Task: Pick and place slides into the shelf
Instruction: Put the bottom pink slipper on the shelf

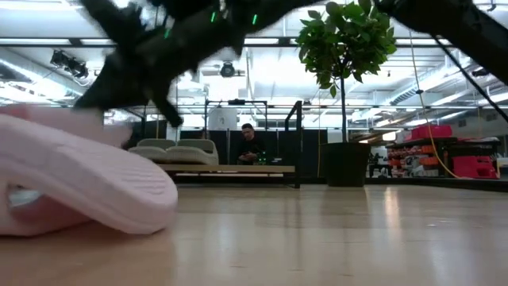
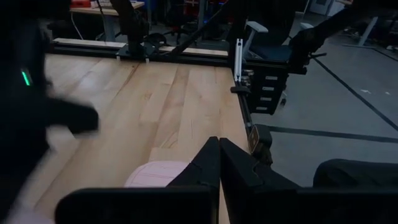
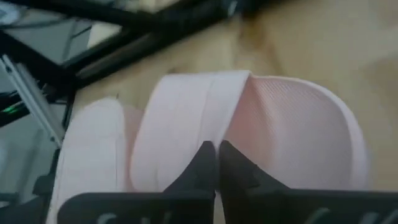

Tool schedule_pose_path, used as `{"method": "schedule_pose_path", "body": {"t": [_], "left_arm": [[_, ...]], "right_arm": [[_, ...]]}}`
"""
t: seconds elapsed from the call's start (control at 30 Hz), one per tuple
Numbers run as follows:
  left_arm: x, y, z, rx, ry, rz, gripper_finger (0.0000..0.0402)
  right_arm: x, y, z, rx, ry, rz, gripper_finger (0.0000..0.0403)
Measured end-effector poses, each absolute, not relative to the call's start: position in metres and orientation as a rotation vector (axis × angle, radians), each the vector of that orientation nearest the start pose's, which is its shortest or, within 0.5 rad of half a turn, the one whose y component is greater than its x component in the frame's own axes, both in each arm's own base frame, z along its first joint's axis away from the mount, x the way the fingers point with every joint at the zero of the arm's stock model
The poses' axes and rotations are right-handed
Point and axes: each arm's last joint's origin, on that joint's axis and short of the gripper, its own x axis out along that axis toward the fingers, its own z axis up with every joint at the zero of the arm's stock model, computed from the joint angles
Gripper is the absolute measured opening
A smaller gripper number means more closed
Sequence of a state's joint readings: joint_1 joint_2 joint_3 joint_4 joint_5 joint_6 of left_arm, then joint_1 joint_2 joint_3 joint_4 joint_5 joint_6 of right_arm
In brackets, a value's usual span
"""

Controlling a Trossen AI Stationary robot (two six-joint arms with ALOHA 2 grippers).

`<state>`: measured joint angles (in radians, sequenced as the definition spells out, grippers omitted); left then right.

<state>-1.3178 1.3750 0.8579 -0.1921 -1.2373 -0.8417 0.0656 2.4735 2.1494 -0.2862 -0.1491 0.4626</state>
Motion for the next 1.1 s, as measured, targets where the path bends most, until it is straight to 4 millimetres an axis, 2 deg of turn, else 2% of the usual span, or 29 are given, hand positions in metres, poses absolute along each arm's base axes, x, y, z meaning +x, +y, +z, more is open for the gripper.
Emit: {"method": "schedule_pose_path", "body": {"t": [0.1,0.3,0.43,0.6,0.73,0.9,1.0,1.1], "left_arm": [[0.094,-0.254,0.243,-0.159,0.215,0.013,0.0019],[0.094,-0.254,0.243,-0.158,0.215,0.013,0.0025],[0.094,-0.254,0.243,-0.159,0.215,0.013,0.0015],[0.094,-0.254,0.243,-0.159,0.214,0.014,0.0007],[0.094,-0.253,0.244,-0.155,0.176,0.054,0.0011],[0.094,-0.250,0.247,-0.158,0.061,0.172,0.0024],[0.096,-0.247,0.249,-0.183,-0.016,0.253,0.0026],[0.106,-0.242,0.249,-0.189,-0.024,0.297,0.0022]], "right_arm": [[0.543,0.042,0.224,0.380,0.640,-0.013,0.0004],[0.517,0.051,0.278,0.245,0.595,-0.175,0.0004],[0.496,0.068,0.317,0.124,0.510,-0.308,0.0004],[0.470,0.103,0.354,-0.038,0.400,-0.445,0.0004],[0.454,0.131,0.372,-0.133,0.319,-0.541,0.0004],[0.443,0.160,0.380,-0.236,0.251,-0.667,0.0004],[0.440,0.170,0.383,-0.251,0.220,-0.710,0.0004],[0.440,0.175,0.382,-0.225,0.187,-0.704,0.0003]]}}
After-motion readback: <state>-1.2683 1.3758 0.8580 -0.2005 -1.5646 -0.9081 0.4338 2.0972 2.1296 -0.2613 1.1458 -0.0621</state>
